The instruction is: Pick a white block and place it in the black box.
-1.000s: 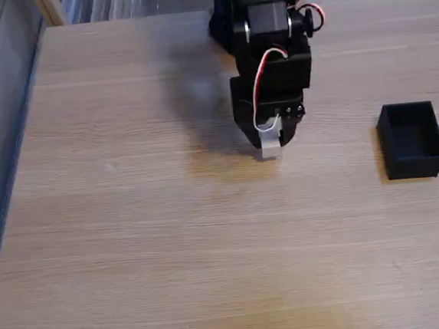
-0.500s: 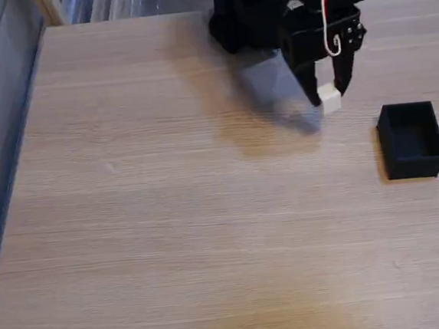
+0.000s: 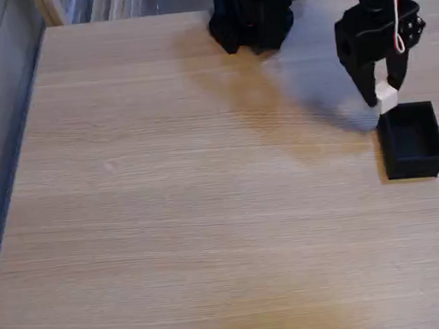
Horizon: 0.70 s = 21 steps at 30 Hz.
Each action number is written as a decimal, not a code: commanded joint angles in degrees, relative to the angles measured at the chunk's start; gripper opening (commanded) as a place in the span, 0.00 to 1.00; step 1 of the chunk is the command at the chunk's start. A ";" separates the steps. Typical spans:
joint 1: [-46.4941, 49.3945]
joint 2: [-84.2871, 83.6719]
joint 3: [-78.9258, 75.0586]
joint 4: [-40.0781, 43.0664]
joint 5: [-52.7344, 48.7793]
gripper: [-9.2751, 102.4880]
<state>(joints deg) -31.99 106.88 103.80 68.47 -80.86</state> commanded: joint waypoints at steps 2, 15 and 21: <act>-1.49 -5.10 -8.96 1.05 1.49 0.08; -4.31 -16.08 -20.57 3.60 4.75 0.09; -3.43 -16.88 -21.18 5.01 4.22 0.34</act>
<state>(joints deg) -35.77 89.82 85.08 72.60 -76.46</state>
